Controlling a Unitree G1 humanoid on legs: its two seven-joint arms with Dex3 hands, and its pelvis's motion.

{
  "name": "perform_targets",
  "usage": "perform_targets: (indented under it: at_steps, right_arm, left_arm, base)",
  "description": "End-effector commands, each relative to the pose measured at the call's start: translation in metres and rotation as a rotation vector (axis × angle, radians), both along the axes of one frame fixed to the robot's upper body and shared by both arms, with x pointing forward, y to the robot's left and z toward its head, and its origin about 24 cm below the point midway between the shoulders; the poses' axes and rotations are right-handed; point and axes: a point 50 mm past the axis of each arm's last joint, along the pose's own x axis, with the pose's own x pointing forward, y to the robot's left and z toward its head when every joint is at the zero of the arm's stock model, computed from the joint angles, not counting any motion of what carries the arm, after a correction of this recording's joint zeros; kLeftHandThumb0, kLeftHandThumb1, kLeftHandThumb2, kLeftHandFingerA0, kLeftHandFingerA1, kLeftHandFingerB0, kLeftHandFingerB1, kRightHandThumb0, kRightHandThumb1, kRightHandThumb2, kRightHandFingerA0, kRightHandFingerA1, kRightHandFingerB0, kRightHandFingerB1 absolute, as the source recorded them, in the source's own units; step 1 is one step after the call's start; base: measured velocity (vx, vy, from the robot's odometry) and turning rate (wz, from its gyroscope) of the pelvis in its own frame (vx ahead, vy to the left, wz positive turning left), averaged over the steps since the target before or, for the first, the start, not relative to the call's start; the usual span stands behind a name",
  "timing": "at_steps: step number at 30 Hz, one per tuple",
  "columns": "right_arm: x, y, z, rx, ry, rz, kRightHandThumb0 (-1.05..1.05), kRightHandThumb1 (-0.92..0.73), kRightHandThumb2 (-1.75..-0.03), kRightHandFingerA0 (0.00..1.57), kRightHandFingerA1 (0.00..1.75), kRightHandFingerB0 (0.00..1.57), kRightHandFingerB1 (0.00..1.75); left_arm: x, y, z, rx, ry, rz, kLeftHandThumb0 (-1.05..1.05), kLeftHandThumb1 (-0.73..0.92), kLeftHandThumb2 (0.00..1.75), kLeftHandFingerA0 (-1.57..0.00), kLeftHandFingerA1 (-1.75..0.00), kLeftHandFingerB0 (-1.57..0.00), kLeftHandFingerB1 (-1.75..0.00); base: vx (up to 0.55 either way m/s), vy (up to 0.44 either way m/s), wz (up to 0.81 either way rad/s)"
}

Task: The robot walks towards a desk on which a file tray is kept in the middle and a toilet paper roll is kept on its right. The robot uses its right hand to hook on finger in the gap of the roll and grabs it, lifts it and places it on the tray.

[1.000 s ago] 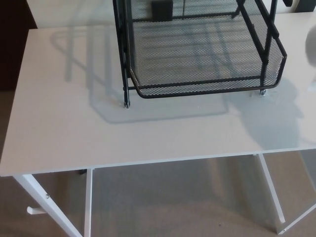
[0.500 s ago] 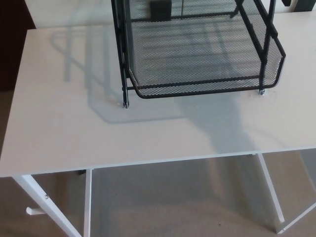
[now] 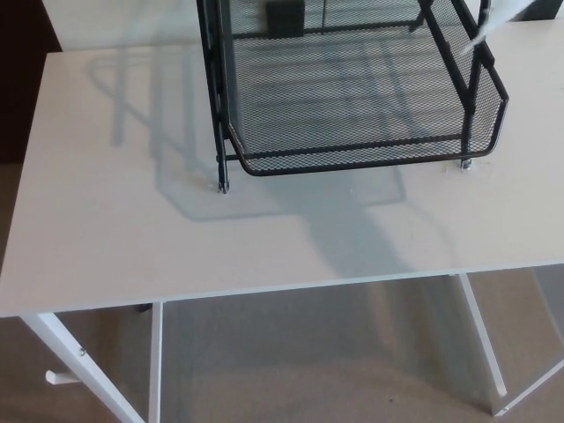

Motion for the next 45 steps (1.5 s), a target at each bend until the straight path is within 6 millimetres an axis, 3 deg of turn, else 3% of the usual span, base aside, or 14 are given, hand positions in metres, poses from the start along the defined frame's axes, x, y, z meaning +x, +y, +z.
perform_targets:
  at_steps: [1, 7, 9, 10, 15, 16, 21, 26, 28, 34, 37, 39, 40, 45]
  right_arm:
    - [0.029, 0.044, -0.021, -0.166, 0.335, 0.011, -0.28, -0.70, -0.66, 0.81, 1.35, 0.90, 0.71]
    - [0.044, 0.066, -0.034, -0.305, 0.358, -0.026, -0.35, -0.60, -0.59, 0.80, 1.27, 0.89, 0.67]
    - [0.046, 0.068, -0.041, -0.312, 0.366, -0.022, -0.41, -0.47, -0.85, 0.89, 1.16, 0.85, 0.76]
    - [0.048, 0.070, -0.045, -0.325, 0.380, -0.023, -0.32, -0.60, -0.60, 0.75, 1.40, 0.82, 0.67]
    - [0.053, 0.086, -0.068, -0.446, 0.388, 0.005, -0.35, -0.59, -0.59, 0.76, 1.27, 0.83, 0.57]
    - [0.053, 0.091, -0.074, -0.442, 0.413, -0.004, -0.34, -0.66, -0.64, 0.70, 1.52, 0.72, 0.90]
    - [0.047, 0.102, -0.082, -0.474, 0.427, 0.037, -0.31, -0.58, -0.59, 0.78, 1.40, 0.88, 0.62]
    - [0.047, 0.104, -0.083, -0.483, 0.445, 0.045, -0.40, -0.41, -0.84, 0.89, 1.18, 0.86, 0.74]
    - [0.048, 0.102, -0.080, -0.433, 0.458, 0.027, -0.31, -0.67, -0.61, 0.74, 1.22, 0.64, 0.47]
    - [0.053, 0.097, -0.062, -0.419, 0.475, -0.013, -0.47, -0.64, -0.60, 0.68, 0.97, 0.14, 0.31]
    - [0.055, 0.094, -0.052, -0.410, 0.478, -0.022, -0.61, -0.49, -0.83, 0.54, 0.84, 0.02, 0.41]
    - [0.056, 0.094, -0.048, -0.407, 0.480, -0.023, -0.59, -0.60, -0.59, 0.51, 0.95, 0.06, 0.38]
    - [0.056, 0.094, -0.047, -0.412, 0.484, -0.028, -0.64, -0.48, -0.83, 0.49, 0.81, 0.04, 0.39]
    - [0.054, 0.093, -0.037, -0.425, 0.517, -0.050, -0.70, -0.48, -0.84, 0.47, 0.82, 0.05, 0.41]
  left_arm:
    - [-0.003, 0.004, 0.004, 0.026, 0.014, -0.015, -0.71, 0.92, 0.79, -0.41, -0.81, -0.21, -0.67]
    - [0.000, 0.002, 0.002, 0.028, 0.023, -0.022, -0.73, 0.92, 0.78, -0.41, -0.81, -0.20, -0.66]
    - [0.000, 0.001, 0.001, 0.023, 0.025, -0.020, -0.73, 0.92, 0.77, -0.40, -0.82, -0.20, -0.67]
    - [0.001, 0.001, 0.001, 0.023, 0.025, -0.024, -0.73, 0.92, 0.77, -0.42, -0.83, -0.21, -0.68]
    - [0.002, -0.001, 0.000, 0.036, 0.041, -0.045, -0.73, 0.92, 0.77, -0.43, -0.83, -0.24, -0.69]
    - [0.002, -0.001, 0.000, 0.025, 0.032, -0.049, -0.72, 0.92, 0.77, -0.41, -0.82, -0.23, -0.68]
    - [0.004, -0.002, 0.002, 0.032, 0.047, -0.056, -0.72, 0.92, 0.76, -0.43, -0.81, -0.22, -0.67]
    - [0.001, 0.000, -0.001, 0.020, 0.044, -0.049, -0.74, 0.92, 0.76, -0.42, -0.80, -0.20, -0.67]
    - [0.001, 0.000, -0.001, 0.020, 0.048, -0.050, -0.73, 0.92, 0.76, -0.43, -0.82, -0.21, -0.68]
    - [-0.001, 0.000, -0.002, 0.017, 0.052, -0.046, -0.73, 0.92, 0.75, -0.42, -0.80, -0.22, -0.67]
    - [0.000, 0.000, 0.000, 0.028, 0.061, -0.066, -0.71, 0.92, 0.76, -0.42, -0.79, -0.22, -0.67]
    - [-0.002, 0.001, 0.000, 0.031, 0.063, -0.073, -0.72, 0.92, 0.76, -0.43, -0.80, -0.22, -0.67]
    - [-0.002, 0.001, 0.000, 0.031, 0.064, -0.074, -0.73, 0.92, 0.76, -0.42, -0.80, -0.22, -0.67]
    - [-0.003, 0.002, -0.001, 0.030, 0.081, -0.068, -0.71, 0.92, 0.76, -0.42, -0.78, -0.21, -0.65]
  base:
    - [0.00, 0.000, 0.00]
    - [0.00, 0.000, 0.00]
    - [0.00, 0.000, 0.00]
    - [0.00, 0.000, 0.00]
    - [0.00, 0.000, 0.00]
    - [0.00, 0.000, 0.00]
    - [0.00, 0.000, 0.00]
    - [0.00, 0.000, 0.00]
    - [0.00, 0.000, 0.00]
    - [0.00, 0.000, 0.00]
    - [0.00, 0.000, 0.00]
    - [0.00, 0.000, 0.00]
    - [0.00, 0.000, 0.00]
    - [0.00, 0.000, 0.00]
